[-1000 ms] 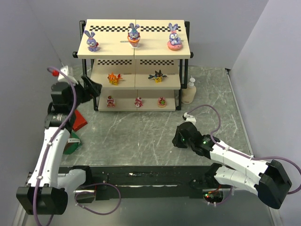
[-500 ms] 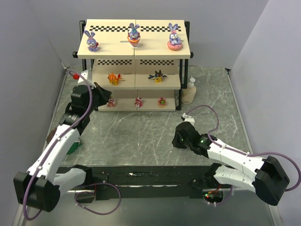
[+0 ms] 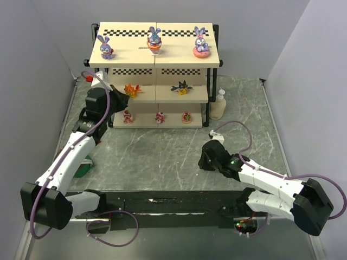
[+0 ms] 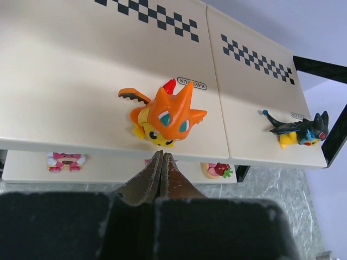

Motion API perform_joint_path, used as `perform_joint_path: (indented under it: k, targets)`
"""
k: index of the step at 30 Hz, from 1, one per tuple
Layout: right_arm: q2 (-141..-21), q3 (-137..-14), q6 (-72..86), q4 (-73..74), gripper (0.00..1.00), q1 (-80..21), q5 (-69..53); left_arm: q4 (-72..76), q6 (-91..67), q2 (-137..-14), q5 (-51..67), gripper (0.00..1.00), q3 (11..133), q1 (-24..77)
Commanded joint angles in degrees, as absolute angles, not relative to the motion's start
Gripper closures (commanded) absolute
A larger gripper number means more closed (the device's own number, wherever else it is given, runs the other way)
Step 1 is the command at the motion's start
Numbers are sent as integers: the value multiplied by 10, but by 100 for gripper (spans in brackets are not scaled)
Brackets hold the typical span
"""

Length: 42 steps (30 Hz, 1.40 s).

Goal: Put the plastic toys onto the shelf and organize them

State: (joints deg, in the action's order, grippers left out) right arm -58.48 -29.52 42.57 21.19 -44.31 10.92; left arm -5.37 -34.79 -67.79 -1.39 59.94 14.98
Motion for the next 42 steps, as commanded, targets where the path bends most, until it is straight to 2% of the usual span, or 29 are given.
perform_joint_path:
  k: [1,42]
  targets:
    - [-586,-309,426,201,70,-439,123,-21,-358,-681,-17,99,616,152]
    - [-571,-299,428,210,70,-438,133,14,-383,-732,-50,99,632,167]
